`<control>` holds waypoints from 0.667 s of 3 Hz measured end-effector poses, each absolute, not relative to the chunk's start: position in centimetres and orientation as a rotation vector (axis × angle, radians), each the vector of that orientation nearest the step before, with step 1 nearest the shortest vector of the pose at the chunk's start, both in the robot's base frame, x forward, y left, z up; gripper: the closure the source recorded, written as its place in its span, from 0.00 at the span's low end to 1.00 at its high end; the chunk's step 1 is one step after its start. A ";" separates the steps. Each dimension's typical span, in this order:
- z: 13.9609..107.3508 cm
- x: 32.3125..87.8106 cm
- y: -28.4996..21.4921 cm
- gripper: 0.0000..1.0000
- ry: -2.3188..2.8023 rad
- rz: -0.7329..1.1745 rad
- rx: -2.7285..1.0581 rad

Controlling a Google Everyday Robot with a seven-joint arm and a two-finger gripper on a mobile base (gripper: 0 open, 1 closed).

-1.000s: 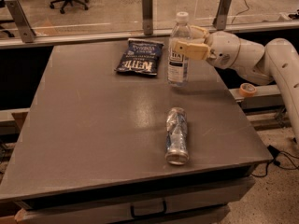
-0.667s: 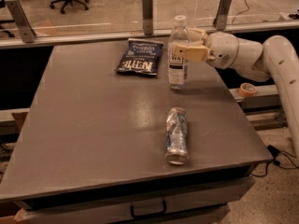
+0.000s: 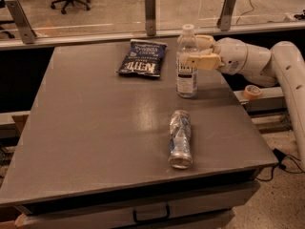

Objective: Place blue plastic bottle upright

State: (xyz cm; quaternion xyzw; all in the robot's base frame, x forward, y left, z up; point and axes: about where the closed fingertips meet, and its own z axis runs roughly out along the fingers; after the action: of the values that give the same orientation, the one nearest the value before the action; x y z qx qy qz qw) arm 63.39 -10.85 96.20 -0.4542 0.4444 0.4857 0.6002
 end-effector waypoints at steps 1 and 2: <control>96.2 63.3 -11.4 0.00 1.022 1.125 -1.055; 96.2 63.3 -11.5 0.00 1.022 1.125 -1.055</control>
Offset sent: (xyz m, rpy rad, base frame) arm 0.0004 -0.0219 -0.0049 -0.0011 -0.0014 -0.0247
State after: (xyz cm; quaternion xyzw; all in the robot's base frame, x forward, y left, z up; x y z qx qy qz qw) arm 63.28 -11.51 96.17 -0.4556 0.4413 0.4855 0.6016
